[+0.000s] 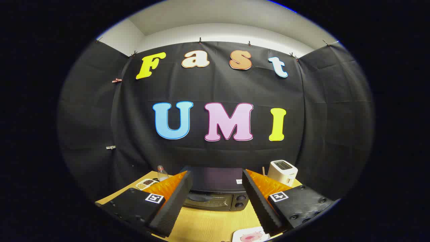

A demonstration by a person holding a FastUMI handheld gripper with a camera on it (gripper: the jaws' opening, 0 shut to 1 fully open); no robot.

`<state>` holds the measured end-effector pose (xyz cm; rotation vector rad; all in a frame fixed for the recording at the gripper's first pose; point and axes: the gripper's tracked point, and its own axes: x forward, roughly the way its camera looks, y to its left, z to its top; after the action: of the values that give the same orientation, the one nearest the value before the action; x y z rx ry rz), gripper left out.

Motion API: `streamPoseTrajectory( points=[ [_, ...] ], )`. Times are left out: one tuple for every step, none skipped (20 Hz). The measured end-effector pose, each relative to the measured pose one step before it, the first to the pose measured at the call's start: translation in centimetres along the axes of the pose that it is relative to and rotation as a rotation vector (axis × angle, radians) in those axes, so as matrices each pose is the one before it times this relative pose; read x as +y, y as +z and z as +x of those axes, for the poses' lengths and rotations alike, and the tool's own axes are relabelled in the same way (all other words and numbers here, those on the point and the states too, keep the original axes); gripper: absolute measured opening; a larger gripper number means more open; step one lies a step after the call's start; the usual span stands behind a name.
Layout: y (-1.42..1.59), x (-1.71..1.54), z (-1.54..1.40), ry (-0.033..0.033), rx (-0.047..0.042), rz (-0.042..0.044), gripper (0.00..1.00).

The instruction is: Open the toaster oven, put the food inside, and close the toaster oven door.

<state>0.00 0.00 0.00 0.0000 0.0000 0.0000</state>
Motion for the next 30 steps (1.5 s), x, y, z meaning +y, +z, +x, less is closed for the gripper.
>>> streamPoseTrajectory(
  points=[
    [0.011, -0.090, -0.030, -0.00454, 0.00028, -0.00014, 0.98],
    [-0.062, -0.307, 0.072, -0.00714, -0.00028, 0.00005, 0.98],
    [0.036, -0.126, 0.003, -0.00728, 0.00091, -0.00011, 0.98],
    [0.004, -0.095, -0.036, -0.00250, 0.00074, 0.00055, 0.98],
    [-0.032, 0.087, 0.006, -0.00283, 0.00057, 0.00039, 0.98],
    [-0.070, -0.015, 0.062, -0.00394, 0.00111, -0.00273, 0.98],
    [-0.069, 0.020, 0.052, -0.00200, 0.00387, -0.00454, 0.98],
    [-0.094, 0.124, 0.000, 0.00186, 0.00273, -0.00369, 0.98],
    [-0.073, 0.140, -0.014, 0.00156, -0.00055, -0.00131, 0.98],
    [-0.032, -0.045, 0.018, 0.00086, 0.00114, -0.00038, 0.98],
    [0.012, 0.109, 0.059, 0.00096, -0.00001, -0.00083, 0.98],
    [-0.046, 0.128, 0.041, 0.00096, 0.00277, -0.00049, 0.98],
    [-0.093, 0.030, 0.045, 0.00100, 0.00266, 0.00048, 0.98],
    [-0.065, 0.016, 0.091, -0.00177, 0.00189, 0.00048, 0.98],
    [0.070, -0.064, 0.102, -0.00108, -0.00013, -0.00089, 0.98],
    [-0.015, -0.067, 0.102, -0.00165, -0.00276, -0.00114, 0.98],
    [0.089, 0.044, 0.047, -0.00247, 0.00040, -0.00089, 0.98],
    [-0.163, 0.092, 0.146, -0.00029, 0.00190, 0.00046, 0.98],
    [-0.101, 0.040, 0.129, 0.00016, 0.00232, 0.00000, 0.98],
    [-0.091, 0.062, 0.158, 0.00051, 0.00298, -0.00080, 0.98],
    [-0.112, 0.127, 0.197, 0.00001, 0.00164, -0.00043, 0.98],
    [-0.085, 0.155, 0.170, -0.00014, 0.00137, 0.00153, 0.98],
    [-0.078, 0.303, 0.322, 0.00182, 0.00065, 0.00498, 0.98],
    [-0.153, 0.232, 0.352, 0.00432, 0.00149, 0.00725, 0.98],
    [-0.176, 0.374, 0.512, 0.00256, 0.00602, 0.00686, 0.98],
    [-0.352, 0.423, 0.568, 0.00387, 0.00745, 0.00503, 0.98],
    [-0.279, 0.484, 0.658, 0.00599, 0.00809, 0.00251, 0.98],
    [-0.394, 0.515, 0.696, 0.00790, 0.00761, -0.00160, 0.98],
    [-0.437, 0.607, 0.801, 0.00838, 0.00803, -0.00458, 0.98],
    [-0.399, 0.473, 0.637, 0.00485, 0.00801, -0.00161, 0.98]
  ],
)
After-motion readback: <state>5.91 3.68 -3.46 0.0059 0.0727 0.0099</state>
